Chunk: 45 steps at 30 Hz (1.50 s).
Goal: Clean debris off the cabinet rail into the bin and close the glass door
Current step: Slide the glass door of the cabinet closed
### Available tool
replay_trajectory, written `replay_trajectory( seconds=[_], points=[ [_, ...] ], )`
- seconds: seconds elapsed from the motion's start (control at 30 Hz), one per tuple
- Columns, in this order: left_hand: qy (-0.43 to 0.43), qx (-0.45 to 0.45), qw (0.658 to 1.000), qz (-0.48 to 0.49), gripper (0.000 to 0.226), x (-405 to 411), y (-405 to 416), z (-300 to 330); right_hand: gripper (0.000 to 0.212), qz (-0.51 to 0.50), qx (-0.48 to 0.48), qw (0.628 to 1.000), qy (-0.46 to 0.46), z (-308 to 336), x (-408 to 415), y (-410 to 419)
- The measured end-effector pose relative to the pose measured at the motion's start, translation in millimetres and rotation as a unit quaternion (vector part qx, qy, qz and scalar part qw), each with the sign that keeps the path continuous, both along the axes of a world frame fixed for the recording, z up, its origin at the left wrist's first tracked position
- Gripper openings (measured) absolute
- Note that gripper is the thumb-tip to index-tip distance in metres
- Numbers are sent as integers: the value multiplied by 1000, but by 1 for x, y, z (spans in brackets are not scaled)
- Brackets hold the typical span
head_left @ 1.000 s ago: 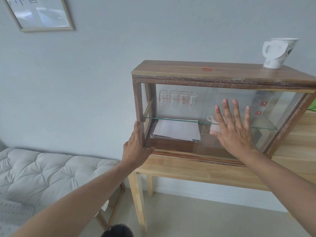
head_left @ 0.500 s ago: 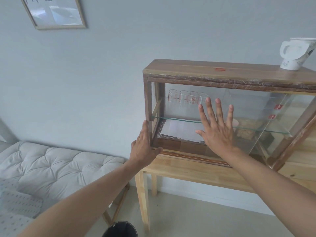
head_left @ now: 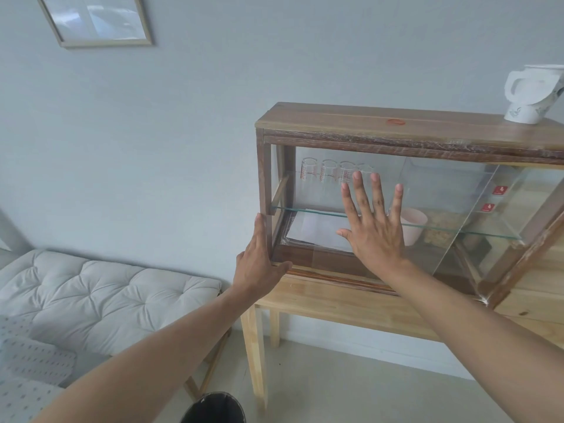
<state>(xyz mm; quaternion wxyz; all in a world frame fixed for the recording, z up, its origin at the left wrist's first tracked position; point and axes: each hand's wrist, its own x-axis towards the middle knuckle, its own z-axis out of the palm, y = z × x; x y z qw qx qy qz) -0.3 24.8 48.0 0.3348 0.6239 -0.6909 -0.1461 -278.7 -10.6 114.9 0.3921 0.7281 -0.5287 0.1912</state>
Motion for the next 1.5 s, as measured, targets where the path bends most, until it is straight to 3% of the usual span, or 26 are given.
replay_trajectory(
  seconds=[1.07,1.5],
  points=[
    [26,-2,1000,1,142,-5,0,-1,120,55,-9,998,-1,0,85,-26],
    [-6,-7,1000,-2,141,-3,4,6,123,66,-17,998,8,3,104,-34]
  ],
)
